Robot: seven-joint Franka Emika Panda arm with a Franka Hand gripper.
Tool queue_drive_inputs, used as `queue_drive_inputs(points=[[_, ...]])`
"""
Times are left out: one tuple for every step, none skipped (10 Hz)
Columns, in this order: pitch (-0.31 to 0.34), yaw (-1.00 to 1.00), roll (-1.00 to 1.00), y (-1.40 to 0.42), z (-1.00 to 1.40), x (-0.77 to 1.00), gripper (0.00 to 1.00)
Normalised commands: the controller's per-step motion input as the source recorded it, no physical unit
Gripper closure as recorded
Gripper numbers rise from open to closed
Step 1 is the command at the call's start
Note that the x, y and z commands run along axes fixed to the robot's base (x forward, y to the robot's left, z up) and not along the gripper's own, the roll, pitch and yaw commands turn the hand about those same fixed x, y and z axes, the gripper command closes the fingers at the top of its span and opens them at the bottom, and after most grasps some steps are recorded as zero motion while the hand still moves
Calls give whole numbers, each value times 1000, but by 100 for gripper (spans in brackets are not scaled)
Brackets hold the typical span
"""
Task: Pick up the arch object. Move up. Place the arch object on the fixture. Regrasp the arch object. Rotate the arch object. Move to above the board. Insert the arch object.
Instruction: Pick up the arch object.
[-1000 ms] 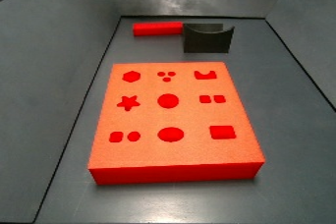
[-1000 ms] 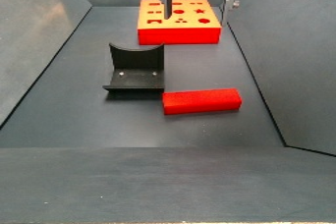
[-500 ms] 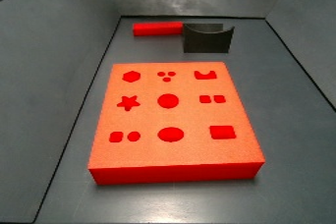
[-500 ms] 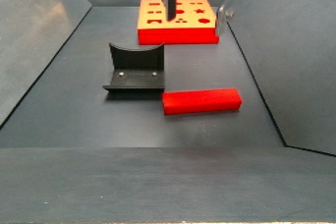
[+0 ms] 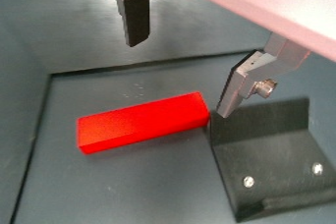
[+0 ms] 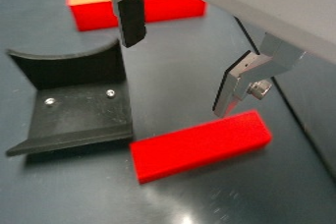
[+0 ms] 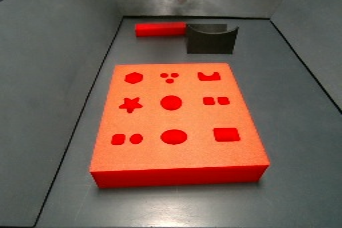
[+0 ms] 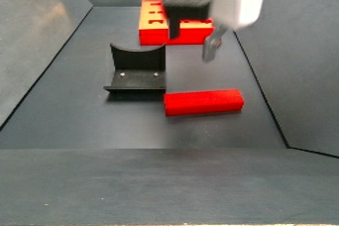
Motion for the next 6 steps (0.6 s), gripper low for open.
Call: queue_drive_inputs(points=[[0,-934,0,111,-417,160,0],[-1,-931,0,109,-391,194,0],[-6,-926,0,109,-380,197,0],[-7,-920,-1,111,-380,203,0],[-20,-909,-11,117,-366,220,0],[-19,-909,-11,117,-363,220,0]])
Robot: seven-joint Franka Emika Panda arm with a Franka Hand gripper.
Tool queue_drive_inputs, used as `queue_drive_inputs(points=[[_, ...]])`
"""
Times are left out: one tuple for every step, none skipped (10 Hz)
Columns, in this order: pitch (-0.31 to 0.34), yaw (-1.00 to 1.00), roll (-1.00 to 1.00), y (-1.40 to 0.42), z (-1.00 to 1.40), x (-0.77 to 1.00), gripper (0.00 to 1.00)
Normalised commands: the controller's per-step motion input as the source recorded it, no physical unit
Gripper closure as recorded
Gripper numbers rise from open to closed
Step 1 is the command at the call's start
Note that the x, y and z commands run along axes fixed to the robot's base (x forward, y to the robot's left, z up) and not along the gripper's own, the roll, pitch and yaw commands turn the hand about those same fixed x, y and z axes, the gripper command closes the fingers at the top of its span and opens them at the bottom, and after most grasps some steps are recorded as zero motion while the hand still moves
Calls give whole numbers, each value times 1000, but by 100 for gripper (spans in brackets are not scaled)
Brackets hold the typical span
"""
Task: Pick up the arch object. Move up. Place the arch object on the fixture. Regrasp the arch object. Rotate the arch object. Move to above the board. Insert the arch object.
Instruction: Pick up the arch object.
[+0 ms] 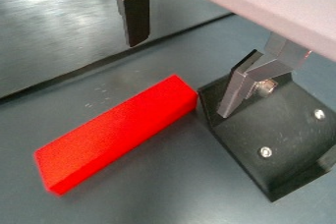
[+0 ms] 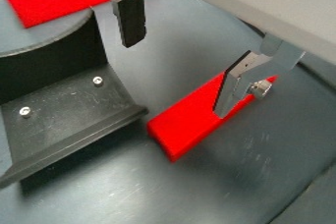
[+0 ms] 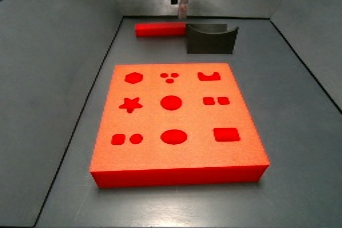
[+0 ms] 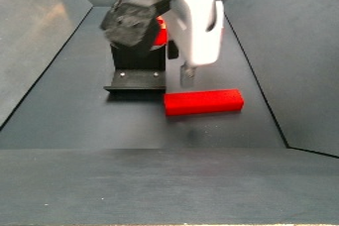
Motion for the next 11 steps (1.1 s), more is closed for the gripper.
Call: queue_drive_inputs(points=[[-40,-886,-34,123,-329,246,0],[-76,-777,-137,137,-323,249,0],[-106,-451,-271,306,-440,0,0],[-164,-189,-356,506,-397,-63,0],[-180,-117,-386,549,-323,-51,0],[-161,-49,-276,329,-211,-57,0],[-180,-83,-246,109,-163,-91,0],[-199,-31,-216,0,-263,-60,0],[-141,0,-77,-14,-303,-94,0],[-130,0,-11,-60,-320,-123,0],[-160,14,-34,-14,-320,-129,0]])
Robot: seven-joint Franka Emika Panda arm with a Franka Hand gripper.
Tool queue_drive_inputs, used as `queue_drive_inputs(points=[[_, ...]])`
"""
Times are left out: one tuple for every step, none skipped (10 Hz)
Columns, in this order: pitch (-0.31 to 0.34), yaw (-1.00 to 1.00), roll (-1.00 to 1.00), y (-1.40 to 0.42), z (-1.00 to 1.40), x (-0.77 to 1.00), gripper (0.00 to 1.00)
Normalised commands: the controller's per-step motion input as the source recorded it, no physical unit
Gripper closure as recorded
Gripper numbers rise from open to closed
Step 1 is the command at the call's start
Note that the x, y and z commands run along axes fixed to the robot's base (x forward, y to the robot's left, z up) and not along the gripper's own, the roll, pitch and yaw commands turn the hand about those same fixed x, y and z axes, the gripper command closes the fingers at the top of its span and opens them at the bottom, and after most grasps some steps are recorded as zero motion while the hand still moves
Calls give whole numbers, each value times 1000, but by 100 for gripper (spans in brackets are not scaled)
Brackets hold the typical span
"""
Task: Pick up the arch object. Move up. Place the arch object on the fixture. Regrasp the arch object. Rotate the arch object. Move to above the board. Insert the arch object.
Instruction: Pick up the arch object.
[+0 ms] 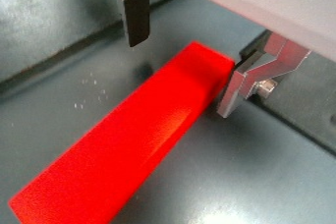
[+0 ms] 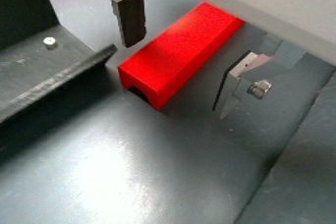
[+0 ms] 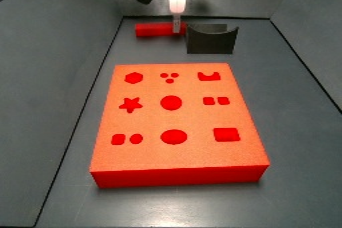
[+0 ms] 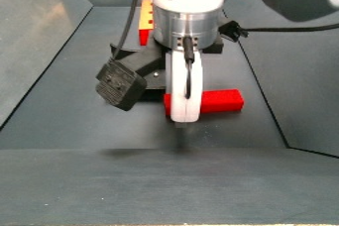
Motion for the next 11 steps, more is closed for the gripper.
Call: queue_drive_inputs(points=[[-134,26,-21,0,-271,-51,0],[-70,0,-10,-6,-214,0,0],[-70,0,-56,0,-126,0,0],[-41,0,-30,0,-34,0,0],[-66,0,-50,0,-57,0,0],[-67,0,-76,23,-83,0,0],[0,0,0,0,0,0,0],[0,0,0,0,0,0,100],[0,0,0,0,0,0,100],[0,0,0,0,0,0,100],[0,0,0,0,0,0,100]])
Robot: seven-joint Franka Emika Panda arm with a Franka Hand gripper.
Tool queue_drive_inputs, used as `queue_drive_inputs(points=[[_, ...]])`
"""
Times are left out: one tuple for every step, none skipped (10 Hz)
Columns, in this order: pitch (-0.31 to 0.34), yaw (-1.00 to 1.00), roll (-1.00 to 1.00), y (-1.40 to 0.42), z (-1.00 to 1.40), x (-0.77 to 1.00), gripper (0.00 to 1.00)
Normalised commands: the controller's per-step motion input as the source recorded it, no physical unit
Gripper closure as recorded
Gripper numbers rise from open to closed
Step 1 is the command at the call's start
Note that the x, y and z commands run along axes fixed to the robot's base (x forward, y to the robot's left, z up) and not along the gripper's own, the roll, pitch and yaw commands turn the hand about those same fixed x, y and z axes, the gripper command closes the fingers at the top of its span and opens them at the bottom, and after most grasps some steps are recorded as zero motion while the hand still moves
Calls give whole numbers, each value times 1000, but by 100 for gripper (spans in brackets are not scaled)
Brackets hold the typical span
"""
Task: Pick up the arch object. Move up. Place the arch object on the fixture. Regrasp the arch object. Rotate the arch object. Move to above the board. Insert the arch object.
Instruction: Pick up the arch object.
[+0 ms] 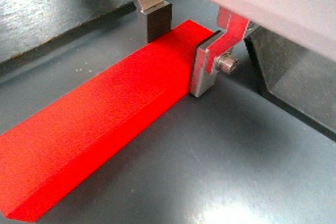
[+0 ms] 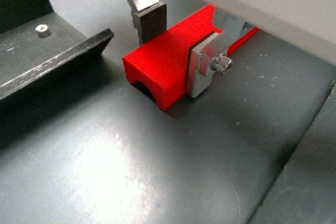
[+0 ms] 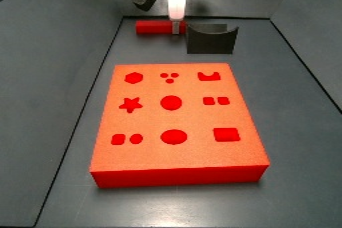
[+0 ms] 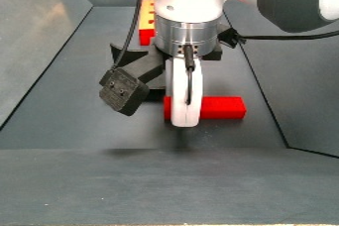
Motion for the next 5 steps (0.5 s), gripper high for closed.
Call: queue_drive_inputs(points=[[0,0,0,0,0,0,100],[0,0,0,0,0,0,100],[0,0,0,0,0,0,100],[0,0,0,0,0,0,100],[0,0,0,0,0,0,100]])
